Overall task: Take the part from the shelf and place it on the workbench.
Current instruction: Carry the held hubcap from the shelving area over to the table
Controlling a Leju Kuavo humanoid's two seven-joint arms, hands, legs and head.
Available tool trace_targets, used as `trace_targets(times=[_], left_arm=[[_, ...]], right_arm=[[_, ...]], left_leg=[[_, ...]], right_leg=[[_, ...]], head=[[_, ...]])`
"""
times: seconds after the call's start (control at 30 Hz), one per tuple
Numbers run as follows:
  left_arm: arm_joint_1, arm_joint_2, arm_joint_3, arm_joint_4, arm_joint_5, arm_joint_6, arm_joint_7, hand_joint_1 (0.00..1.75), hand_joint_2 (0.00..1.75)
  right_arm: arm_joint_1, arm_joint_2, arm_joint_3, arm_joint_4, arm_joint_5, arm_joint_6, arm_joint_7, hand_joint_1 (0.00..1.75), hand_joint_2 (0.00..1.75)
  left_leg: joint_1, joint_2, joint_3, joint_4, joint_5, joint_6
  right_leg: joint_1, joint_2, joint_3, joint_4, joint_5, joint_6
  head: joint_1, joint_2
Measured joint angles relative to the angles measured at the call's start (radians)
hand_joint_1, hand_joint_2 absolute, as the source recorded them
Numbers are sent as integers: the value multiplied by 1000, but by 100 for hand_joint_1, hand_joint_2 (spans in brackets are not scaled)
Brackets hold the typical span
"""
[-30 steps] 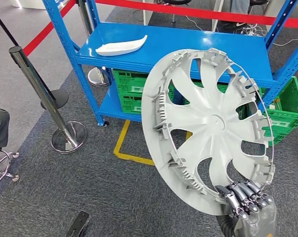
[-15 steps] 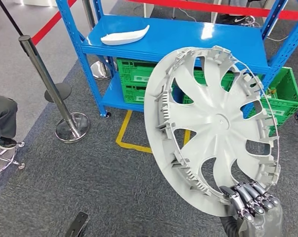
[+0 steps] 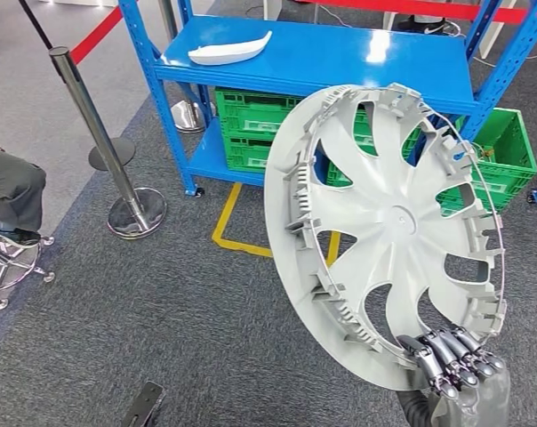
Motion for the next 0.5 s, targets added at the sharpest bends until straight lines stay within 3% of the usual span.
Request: trace_targets(times=[0.07, 0.1, 0.17, 0.23, 0.27, 0.3, 0.33, 0.43, 0.5], left_arm=[[3, 0, 0, 0, -9, -5, -5, 0, 175], [5, -1, 0, 0, -13, -7, -6, 0, 175], [7, 0, 0, 0, -18, -10, -8, 0, 175], [9, 1, 0, 0, -19, -13, -9, 0, 175], [10, 2, 0, 0, -19, -15, -10, 0, 175], [10, 3, 0, 0, -18, -16, -10, 0, 175], [11, 3, 0, 0, -19, -18, -10, 0, 175], [12, 3, 0, -1, -25, -20, -11, 0, 175], [13, 3, 0, -1, -31, -20, -10, 0, 175]], right_arm=[[2, 0, 1, -4, 5, 0, 10, 175, 175], [4, -1, 2, -6, 7, 0, 15, 175, 175], [6, -2, 2, -10, 8, 0, 24, 175, 175], [8, -2, 4, -12, 9, 0, 30, 175, 175], [10, -3, 6, -12, 10, 0, 33, 175, 175], [11, -4, 7, -12, 11, 0, 36, 175, 175], [13, -4, 8, -12, 14, 0, 39, 175, 175], [14, -5, 11, -15, 26, 0, 51, 175, 175], [18, -6, 14, -19, 34, 0, 62, 175, 175]], left_leg=[[-3, 2, -2, -20, 8, 10], [-2, 4, -9, -23, 19, 17], [1, 9, -28, -28, 40, 28], [-1, 13, -51, -27, 57, 32], [-1, 15, -62, -26, 65, 32], [-1, 16, -72, -24, 72, 31], [-1, 18, -82, -19, 77, 29], [-2, 22, -107, 8, 80, 20], [-4, 25, -122, 26, 81, 12]], right_leg=[[-4, 0, -5, -2, 15, 10], [-5, 3, -13, 7, 6, 15], [-6, 12, -48, 85, -56, 23], [-6, 17, -94, 224, -138, 30], [-6, 17, -103, 274, -162, 32], [-7, 17, -92, 285, -168, 34], [-8, 16, -58, 251, -156, 35], [-10, 3, 88, 41, -104, 33], [-7, -2, 115, -8, -103, 25]], head=[[0, 0], [1, 0], [4, 0], [6, 0], [6, 0], [6, 0], [6, 0], [6, 0], [6, 0]])
